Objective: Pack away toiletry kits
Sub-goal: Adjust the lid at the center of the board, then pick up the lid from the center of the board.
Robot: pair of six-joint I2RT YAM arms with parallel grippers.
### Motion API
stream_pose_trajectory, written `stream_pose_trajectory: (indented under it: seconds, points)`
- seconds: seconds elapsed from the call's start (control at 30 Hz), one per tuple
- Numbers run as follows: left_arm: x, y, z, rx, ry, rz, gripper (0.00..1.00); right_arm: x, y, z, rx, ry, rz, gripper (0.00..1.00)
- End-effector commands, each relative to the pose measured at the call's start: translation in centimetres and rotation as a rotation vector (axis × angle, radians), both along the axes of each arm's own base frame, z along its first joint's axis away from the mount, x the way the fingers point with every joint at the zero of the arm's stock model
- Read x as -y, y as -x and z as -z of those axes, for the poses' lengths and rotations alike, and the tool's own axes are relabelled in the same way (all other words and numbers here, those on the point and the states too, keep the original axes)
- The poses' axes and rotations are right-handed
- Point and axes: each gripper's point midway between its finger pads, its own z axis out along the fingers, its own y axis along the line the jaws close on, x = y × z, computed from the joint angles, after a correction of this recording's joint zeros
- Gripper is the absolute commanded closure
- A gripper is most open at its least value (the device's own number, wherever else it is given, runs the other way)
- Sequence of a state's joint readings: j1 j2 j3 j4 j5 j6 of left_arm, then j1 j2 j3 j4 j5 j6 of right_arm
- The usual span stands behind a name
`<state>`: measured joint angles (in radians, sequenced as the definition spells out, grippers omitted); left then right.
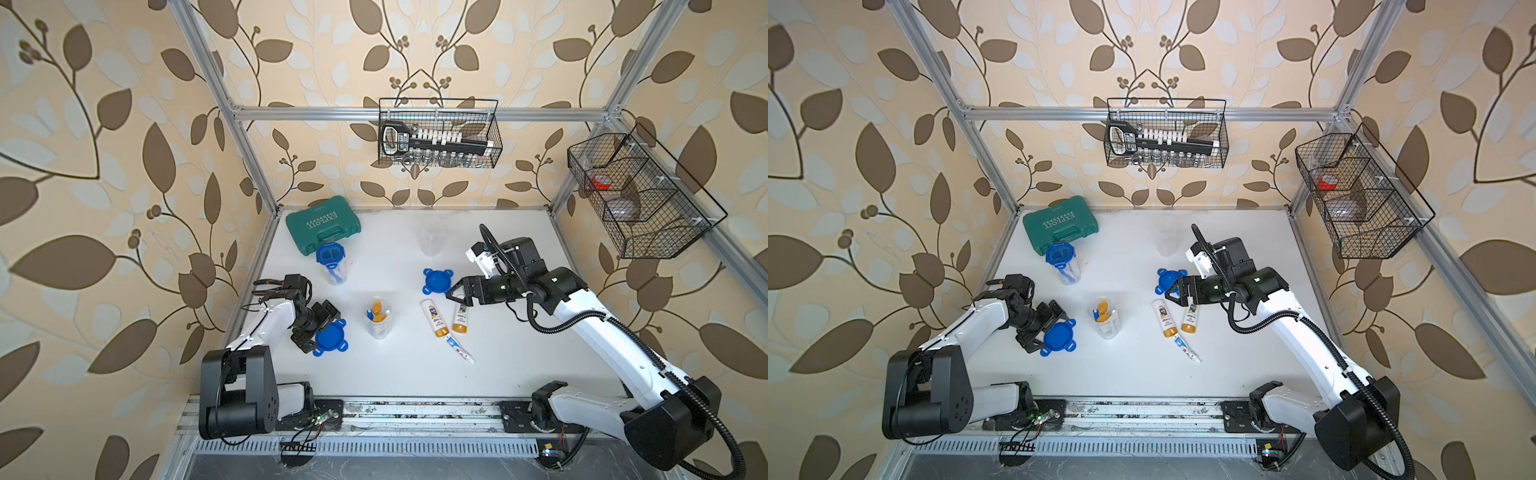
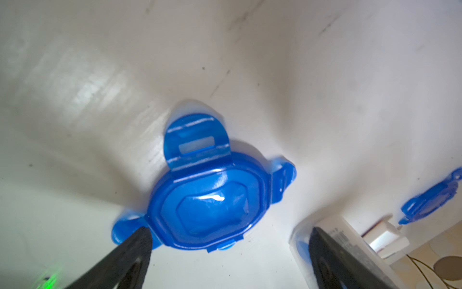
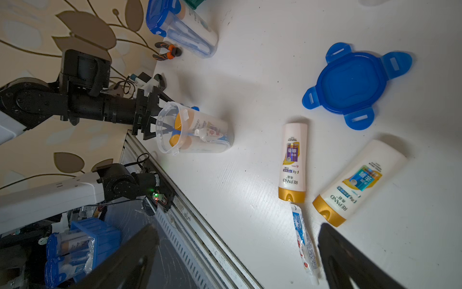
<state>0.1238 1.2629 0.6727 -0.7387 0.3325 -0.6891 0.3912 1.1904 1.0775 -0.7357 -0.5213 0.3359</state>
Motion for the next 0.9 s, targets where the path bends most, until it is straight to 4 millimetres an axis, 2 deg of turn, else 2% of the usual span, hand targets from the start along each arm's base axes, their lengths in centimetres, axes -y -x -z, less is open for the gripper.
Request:
stream_pose_trajectory:
  seconds: [0.0, 0.03, 0.13, 0.3, 0.47, 0.63, 0.87]
  points:
    - [-0.2, 0.3, -1.7, -0.010, -0.033, 0.033, 0.01, -0.2, 0.4, 0.0, -0.005, -0.024, -0.009, 0.00]
    - [-0.5, 0.9, -1.5, -0.061, -0.057, 0.041, 0.01, -0.2, 0.3, -0.1, -0.005, -0.027, -0.005, 0.00]
    - [-0.1, 1.0, -0.8, -0.119, -0.087, 0.084, 0.01, -0.2, 0.3, -0.1, -0.005, -0.031, 0.003, 0.00]
    - [-2.4, 0.4, -1.0, -0.173, -0.262, 0.142, 0.01, -0.1, 0.3, -0.4, -0.002, -0.040, 0.015, 0.00]
    - [-1.6, -0.6, 0.9, -0.120, -0.224, 0.181, 0.01, -0.1, 0.2, -0.7, 0.007, -0.041, 0.022, 0.00]
    - [-0.8, -0.2, 2.5, -0.100, -0.179, 0.172, 0.01, 0.1, 0.3, -0.8, 0.009, -0.030, 0.018, 0.00]
    - [1.1, 0.1, 2.6, -0.015, -0.118, 0.159, 0.01, 0.1, 0.3, -0.6, 0.004, -0.026, 0.017, 0.00]
